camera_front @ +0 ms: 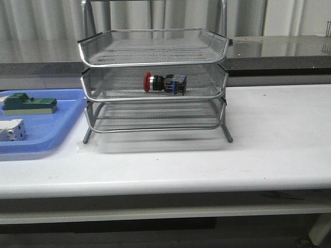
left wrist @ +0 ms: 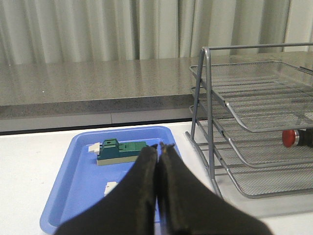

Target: Place button on rack with both arms

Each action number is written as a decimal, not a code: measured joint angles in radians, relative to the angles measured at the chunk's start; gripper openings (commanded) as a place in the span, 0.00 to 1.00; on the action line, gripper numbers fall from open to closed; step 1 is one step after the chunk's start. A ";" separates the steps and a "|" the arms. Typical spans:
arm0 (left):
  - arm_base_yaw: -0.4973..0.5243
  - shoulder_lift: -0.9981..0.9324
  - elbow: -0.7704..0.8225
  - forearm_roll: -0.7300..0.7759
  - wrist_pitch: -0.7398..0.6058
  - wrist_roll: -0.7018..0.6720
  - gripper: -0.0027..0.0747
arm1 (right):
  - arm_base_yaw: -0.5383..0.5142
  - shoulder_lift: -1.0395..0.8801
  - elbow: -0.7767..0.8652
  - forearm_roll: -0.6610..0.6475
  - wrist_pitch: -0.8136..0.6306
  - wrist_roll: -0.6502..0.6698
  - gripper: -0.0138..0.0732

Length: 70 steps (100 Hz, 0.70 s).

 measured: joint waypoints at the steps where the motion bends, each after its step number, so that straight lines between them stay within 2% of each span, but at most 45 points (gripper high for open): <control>1: 0.000 0.000 0.000 0.000 0.000 0.000 0.01 | -0.002 -0.008 0.005 0.000 -0.007 0.000 0.09; 31: 0.000 0.000 0.000 0.000 0.000 0.000 0.01 | -0.033 -0.203 0.155 0.008 -0.048 0.000 0.09; 70: 0.000 0.000 0.000 0.000 0.000 0.000 0.01 | -0.033 -0.217 0.172 0.008 -0.050 0.000 0.09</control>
